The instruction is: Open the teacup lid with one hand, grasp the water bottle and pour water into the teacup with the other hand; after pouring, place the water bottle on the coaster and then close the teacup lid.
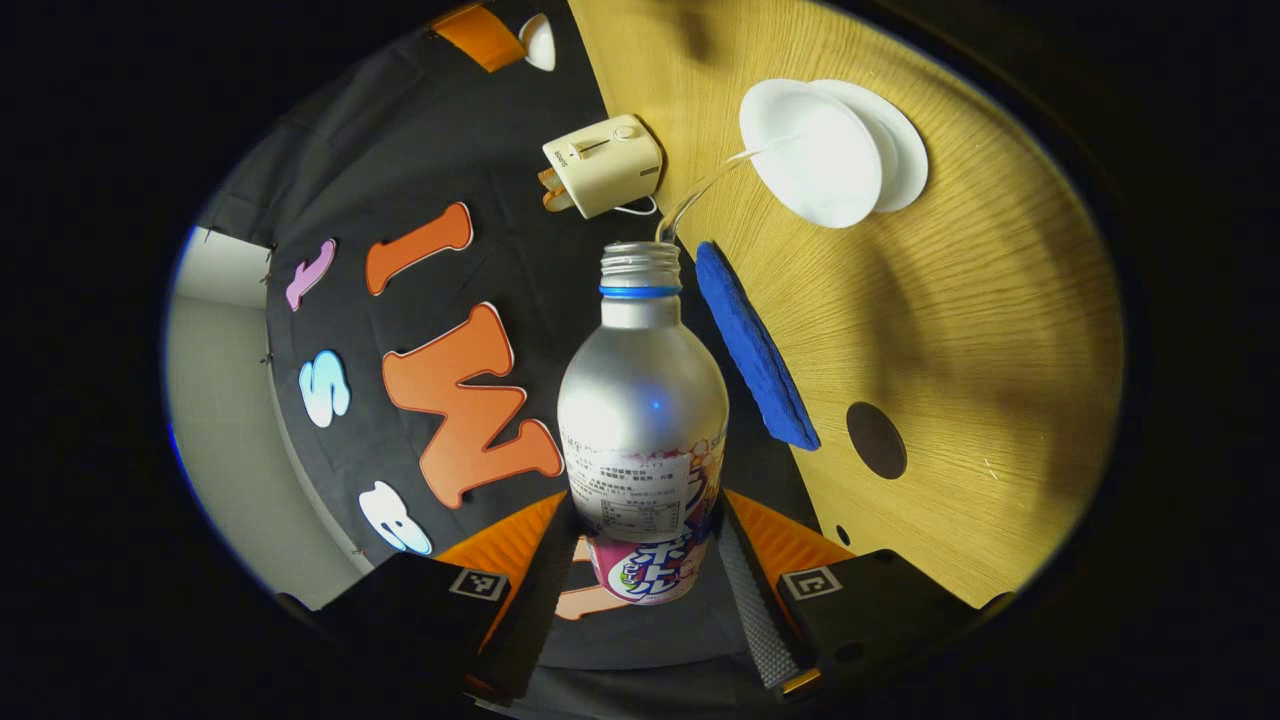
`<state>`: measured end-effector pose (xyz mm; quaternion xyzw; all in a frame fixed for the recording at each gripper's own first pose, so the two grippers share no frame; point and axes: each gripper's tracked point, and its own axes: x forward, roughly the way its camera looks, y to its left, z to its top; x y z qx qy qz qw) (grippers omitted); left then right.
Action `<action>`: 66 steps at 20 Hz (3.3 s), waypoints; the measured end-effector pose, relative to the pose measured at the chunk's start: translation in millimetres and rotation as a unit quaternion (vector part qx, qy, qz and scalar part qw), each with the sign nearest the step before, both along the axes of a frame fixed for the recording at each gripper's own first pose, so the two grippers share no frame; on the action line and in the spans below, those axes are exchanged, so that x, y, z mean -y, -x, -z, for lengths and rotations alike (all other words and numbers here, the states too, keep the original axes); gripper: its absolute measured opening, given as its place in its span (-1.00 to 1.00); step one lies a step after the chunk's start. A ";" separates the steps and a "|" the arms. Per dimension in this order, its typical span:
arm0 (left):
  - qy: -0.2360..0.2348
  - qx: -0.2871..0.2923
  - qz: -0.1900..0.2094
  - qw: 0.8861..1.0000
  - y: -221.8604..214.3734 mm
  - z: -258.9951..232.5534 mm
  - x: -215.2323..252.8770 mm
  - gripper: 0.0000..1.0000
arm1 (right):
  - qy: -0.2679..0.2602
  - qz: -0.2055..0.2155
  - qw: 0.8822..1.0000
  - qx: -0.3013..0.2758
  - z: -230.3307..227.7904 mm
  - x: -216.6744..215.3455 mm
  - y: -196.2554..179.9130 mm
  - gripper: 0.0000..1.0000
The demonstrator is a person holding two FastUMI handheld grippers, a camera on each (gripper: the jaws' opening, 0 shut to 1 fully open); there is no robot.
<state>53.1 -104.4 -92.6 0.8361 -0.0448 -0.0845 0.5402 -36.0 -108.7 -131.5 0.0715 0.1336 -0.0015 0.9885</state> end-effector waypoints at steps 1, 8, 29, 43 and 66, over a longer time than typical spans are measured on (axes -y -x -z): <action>-0.003 0.001 0.001 1.000 -0.9 0.7 1.2 0.68 | -0.001 0.003 1.000 -0.001 0.7 1.5 -1.3 -0.54; -0.010 0.005 0.006 1.000 -0.9 -6.0 4.1 0.62 | 0.005 -0.004 1.000 -0.001 -4.1 -3.6 -3.8 -0.54; -0.083 0.026 0.030 0.996 -1.7 2.4 16.0 0.69 | 0.027 -0.032 0.999 0.010 -13.0 -24.8 -11.8 -0.54; -0.087 0.044 0.052 0.994 5.5 12.3 30.6 0.68 | 0.020 -0.045 0.999 0.005 -6.5 -37.5 -13.6 -0.54; 0.308 0.035 -0.015 0.951 -6.1 -5.9 -23.7 0.67 | 0.026 -0.056 0.998 0.001 -13.2 -58.4 -29.4 -0.54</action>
